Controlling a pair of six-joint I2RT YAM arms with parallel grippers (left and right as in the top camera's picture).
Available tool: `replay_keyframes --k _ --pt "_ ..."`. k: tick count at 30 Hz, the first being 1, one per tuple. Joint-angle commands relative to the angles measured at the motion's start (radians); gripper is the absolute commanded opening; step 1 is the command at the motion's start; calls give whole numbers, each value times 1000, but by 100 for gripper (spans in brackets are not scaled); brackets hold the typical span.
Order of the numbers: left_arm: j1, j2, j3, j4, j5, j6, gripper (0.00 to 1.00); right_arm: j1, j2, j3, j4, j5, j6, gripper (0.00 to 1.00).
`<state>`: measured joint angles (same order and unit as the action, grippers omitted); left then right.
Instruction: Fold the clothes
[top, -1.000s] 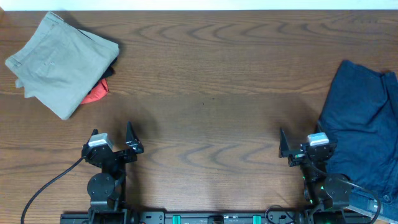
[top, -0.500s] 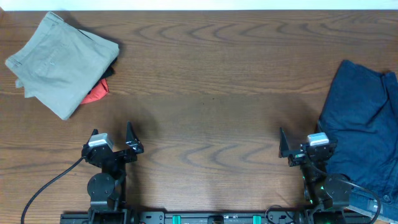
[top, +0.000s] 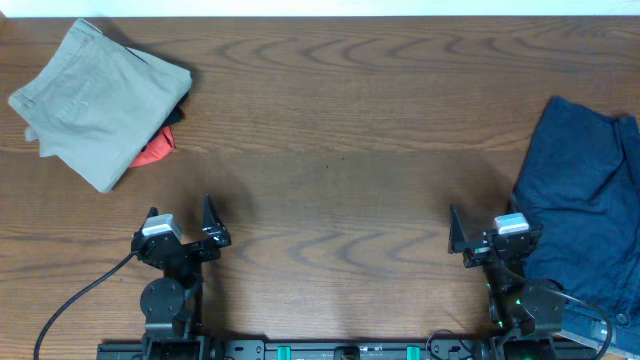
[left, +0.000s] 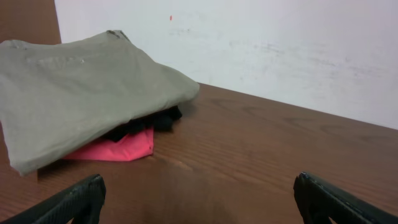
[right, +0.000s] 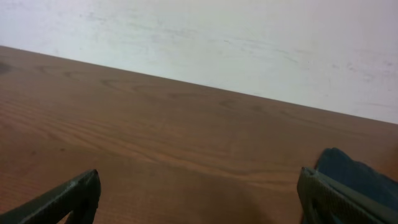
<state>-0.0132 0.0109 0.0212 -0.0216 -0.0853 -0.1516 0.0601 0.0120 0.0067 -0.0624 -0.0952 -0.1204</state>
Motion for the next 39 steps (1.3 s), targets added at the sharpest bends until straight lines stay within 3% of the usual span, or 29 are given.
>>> replay_keyframes --k 1,25,31,39 --pt "5 -5 -17 -42 -12 20 98 -20 -3 -1 -3 -7 11 99" --pt "5 -5 -17 -42 -12 20 98 -20 -3 -1 -3 -13 15 99" --pt "5 -5 -17 -39 52 -10 98 -20 -2 5 42 -19 161 99" --pt "5 56 81 -80 105 -10 98 -20 77 132 -135 -14 176 99"
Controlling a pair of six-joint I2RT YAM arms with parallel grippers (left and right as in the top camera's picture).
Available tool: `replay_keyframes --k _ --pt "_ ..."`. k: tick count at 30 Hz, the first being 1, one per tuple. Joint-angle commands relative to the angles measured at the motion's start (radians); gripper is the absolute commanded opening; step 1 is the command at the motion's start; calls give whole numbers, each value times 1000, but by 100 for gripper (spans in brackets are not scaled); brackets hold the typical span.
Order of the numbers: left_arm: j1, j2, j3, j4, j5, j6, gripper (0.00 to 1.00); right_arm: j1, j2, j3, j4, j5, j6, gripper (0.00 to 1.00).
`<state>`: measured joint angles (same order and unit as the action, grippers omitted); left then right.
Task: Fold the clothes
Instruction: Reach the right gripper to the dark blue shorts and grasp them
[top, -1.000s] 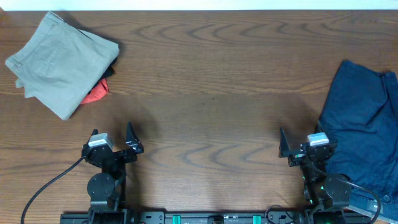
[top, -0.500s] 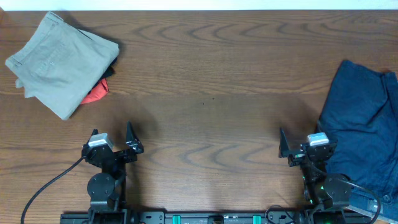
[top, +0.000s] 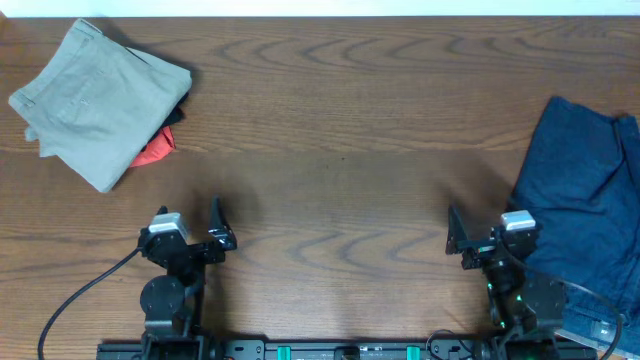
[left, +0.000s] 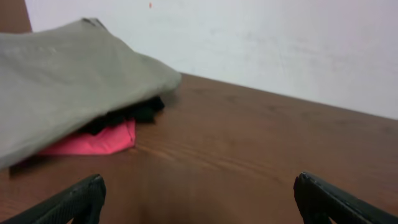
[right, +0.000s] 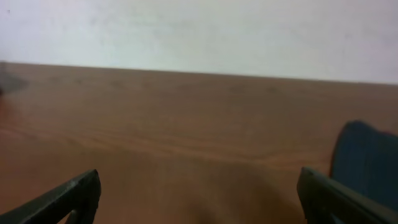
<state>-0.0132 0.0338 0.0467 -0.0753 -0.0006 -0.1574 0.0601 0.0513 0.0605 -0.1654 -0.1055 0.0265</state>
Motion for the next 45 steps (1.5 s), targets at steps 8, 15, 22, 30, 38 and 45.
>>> replay_keyframes --k 8,15,22,30,38,45 --pt "5 279 317 -257 21 -4 98 -21 334 327 -263 54 29 99" --pt "5 494 481 -361 124 -4 98 -21 690 499 -428 47 29 99" --pt "5 594 489 -361 173 -4 98 -34 886 521 -470 223 192 99" --pt "5 604 489 -358 173 -4 98 -91 1083 519 -564 409 407 74" --pt "5 604 489 -357 173 -4 98 -114 1240 519 -549 410 412 48" --pt "5 604 489 -357 173 -4 98 -114 1263 519 -549 409 415 1"
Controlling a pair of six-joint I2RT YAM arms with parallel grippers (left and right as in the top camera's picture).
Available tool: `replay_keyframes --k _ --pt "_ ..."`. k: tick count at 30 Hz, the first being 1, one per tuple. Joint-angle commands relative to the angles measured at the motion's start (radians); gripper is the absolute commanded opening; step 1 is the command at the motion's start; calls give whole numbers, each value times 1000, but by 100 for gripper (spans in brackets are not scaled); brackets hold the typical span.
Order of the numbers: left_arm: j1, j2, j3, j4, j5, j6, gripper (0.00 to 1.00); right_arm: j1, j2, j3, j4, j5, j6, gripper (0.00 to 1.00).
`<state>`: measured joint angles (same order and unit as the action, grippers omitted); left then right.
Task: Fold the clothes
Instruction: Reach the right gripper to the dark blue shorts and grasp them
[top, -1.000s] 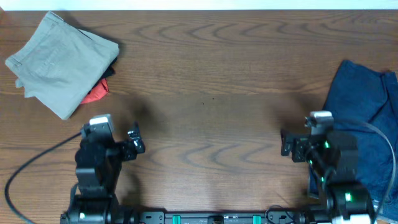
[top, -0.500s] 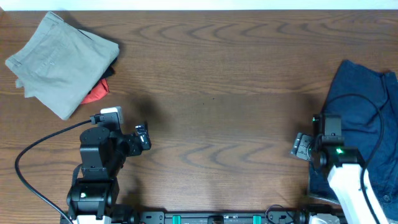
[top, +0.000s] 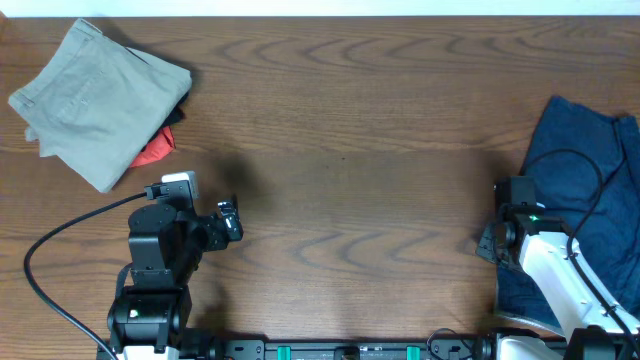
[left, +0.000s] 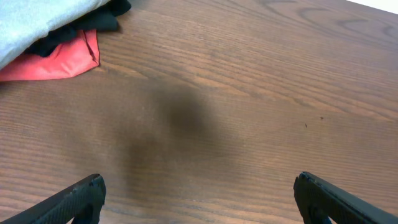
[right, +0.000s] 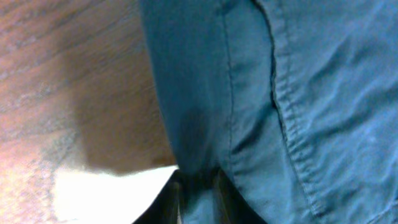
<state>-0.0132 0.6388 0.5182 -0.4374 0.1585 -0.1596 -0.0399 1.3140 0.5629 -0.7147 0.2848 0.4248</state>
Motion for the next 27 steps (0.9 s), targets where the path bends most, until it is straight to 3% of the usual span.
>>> replay_keyframes --k 1,6,12,16,27 --pt "5 -1 17 5 14 -2 98 -14 1 17 0 19 16 1" --pt "5 -1 17 13 14 -2 98 -14 -33 92 -12 -130 -40 1" --pt "5 0 17 27 14 -2 98 -8 -67 330 43 -589 -295 1" --pt "5 0 17 27 14 -2 98 30 -66 404 209 -863 -335 1" --pt "5 0 17 27 14 -2 98 190 -35 406 472 -857 -298 1"
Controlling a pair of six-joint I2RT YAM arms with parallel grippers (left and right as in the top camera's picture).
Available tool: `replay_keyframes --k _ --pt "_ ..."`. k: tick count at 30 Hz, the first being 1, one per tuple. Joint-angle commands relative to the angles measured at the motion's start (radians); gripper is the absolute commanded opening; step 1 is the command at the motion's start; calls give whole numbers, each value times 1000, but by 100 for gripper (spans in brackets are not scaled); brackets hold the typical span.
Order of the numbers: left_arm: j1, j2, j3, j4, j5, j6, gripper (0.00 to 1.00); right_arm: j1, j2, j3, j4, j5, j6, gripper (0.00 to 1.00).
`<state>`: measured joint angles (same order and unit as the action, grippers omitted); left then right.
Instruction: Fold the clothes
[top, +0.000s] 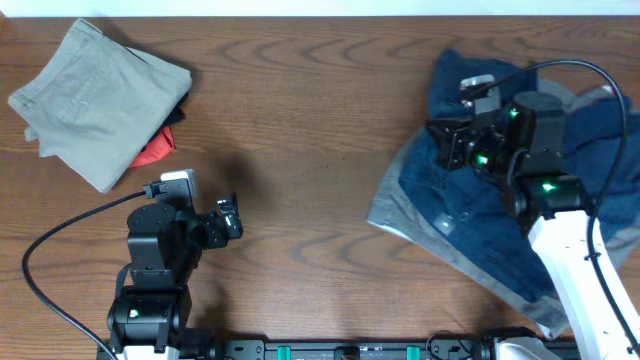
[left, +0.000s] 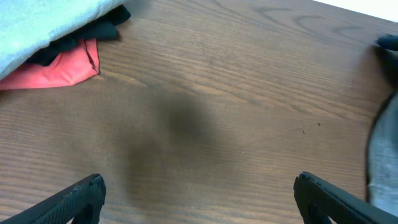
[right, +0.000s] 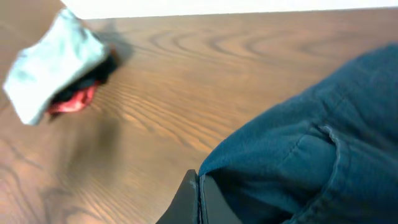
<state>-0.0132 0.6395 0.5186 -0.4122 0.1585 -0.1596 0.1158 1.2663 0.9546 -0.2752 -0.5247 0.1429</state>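
A blue garment (top: 500, 210) with a grey inner side lies crumpled across the right half of the table. My right gripper (top: 447, 143) hangs above its back left part, shut on a fold of the blue cloth (right: 311, 149); in the right wrist view the right gripper (right: 199, 196) has its jaws pressed together on the cloth's edge. My left gripper (top: 228, 220) stands open over bare wood at the front left, and in the left wrist view the left gripper (left: 199, 193) holds nothing. The garment's grey edge (left: 382, 155) shows at that view's right.
A folded khaki garment (top: 95, 95) lies at the back left on top of a red cloth (top: 155, 150) and a black one. The wooden table (top: 320, 120) shows bare between the stack and the blue garment. A black cable (top: 60, 260) runs from the left arm.
My right gripper was low at the blue garment's near left edge by the table's right side. Now it is higher, further back and left, and the garment reaches toward the table's middle. The left arm is unchanged.
Both grippers stood open near the front edge, the blue garment heaped at the right edge. Then the left arm was raised, looking down on the wood, and the right gripper was shut on the garment's edge. Now the garment is drawn inward.
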Motion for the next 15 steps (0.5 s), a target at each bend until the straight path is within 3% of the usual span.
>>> replay_keyframes --k 1,8,15 --pt "5 -1 17 2 14 -2 98 46 19 14 55 -48 -16 1" --pt "5 0 17 5 14 -2 98 138 83 14 167 -49 6 1" --pt "5 0 17 136 41 -2 98 109 63 14 68 209 32 1"
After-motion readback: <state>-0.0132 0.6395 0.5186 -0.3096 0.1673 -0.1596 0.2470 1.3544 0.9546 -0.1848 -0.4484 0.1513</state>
